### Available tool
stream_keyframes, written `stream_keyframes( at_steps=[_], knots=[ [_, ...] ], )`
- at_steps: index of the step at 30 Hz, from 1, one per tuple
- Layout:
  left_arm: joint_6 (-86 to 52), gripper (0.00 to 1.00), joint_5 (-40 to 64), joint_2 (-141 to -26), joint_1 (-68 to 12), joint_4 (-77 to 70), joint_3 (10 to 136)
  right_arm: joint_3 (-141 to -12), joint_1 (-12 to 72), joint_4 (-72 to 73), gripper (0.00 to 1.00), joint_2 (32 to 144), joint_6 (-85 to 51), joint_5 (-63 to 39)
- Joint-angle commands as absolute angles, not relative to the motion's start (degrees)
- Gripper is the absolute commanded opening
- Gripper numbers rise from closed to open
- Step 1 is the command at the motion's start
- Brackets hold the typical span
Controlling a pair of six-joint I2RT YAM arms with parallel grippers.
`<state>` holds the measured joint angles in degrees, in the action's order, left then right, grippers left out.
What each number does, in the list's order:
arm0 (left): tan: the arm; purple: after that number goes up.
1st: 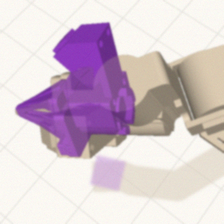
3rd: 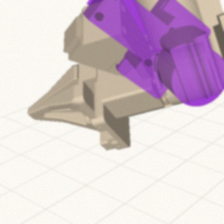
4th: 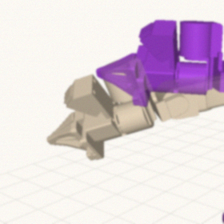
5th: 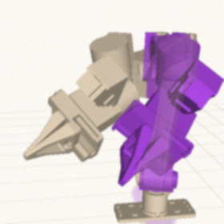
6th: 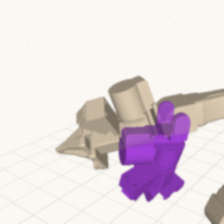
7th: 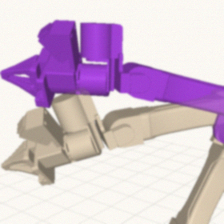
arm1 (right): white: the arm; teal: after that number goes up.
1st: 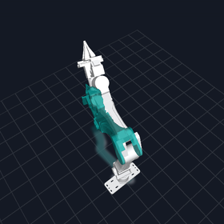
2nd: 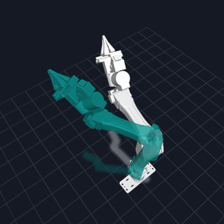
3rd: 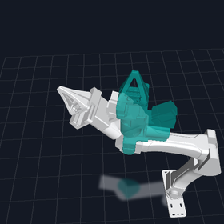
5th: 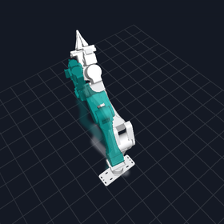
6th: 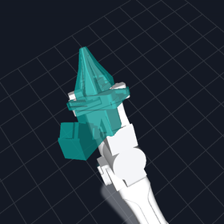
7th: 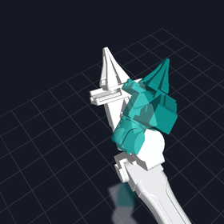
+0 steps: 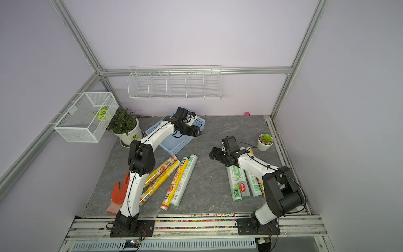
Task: Put the plastic wrap into the basket
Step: Move the basket to the center of the board.
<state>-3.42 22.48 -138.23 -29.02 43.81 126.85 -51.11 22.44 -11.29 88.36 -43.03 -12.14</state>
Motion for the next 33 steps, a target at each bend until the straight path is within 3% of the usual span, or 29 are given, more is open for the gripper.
stream_keyframes(
  at_steps=[1,9,15,20,28,33],
  knots=[
    [-0.8,0.78,27.5,-140.7,-32.0,43.9,131.0,-48.3,20.0,-9.5,0.94,84.1,-45.6,-9.8],
    [-2.6,0.81,33.6,-145.8,-36.4,43.0,143.7,-45.9,17.0,-7.4,0.92,81.9,-47.1,-11.2],
    [-5.1,0.84,33.4,-137.0,-36.7,42.9,140.8,-47.5,17.5,-6.1,0.86,82.8,-46.6,-17.0],
    [-5.8,0.86,30.5,-120.3,-36.7,41.5,120.5,-48.9,22.8,-8.1,0.85,84.4,-45.3,-14.7],
    [-16.2,0.8,22.5,-86.9,-38.1,23.0,71.0,-60.3,25.7,-8.0,0.84,94.9,-48.9,-13.0],
    [-19.1,0.8,17.2,-77.5,-43.8,20.2,58.5,-69.4,28.0,-9.2,0.76,103.4,-51.7,-12.3]
  ],
)
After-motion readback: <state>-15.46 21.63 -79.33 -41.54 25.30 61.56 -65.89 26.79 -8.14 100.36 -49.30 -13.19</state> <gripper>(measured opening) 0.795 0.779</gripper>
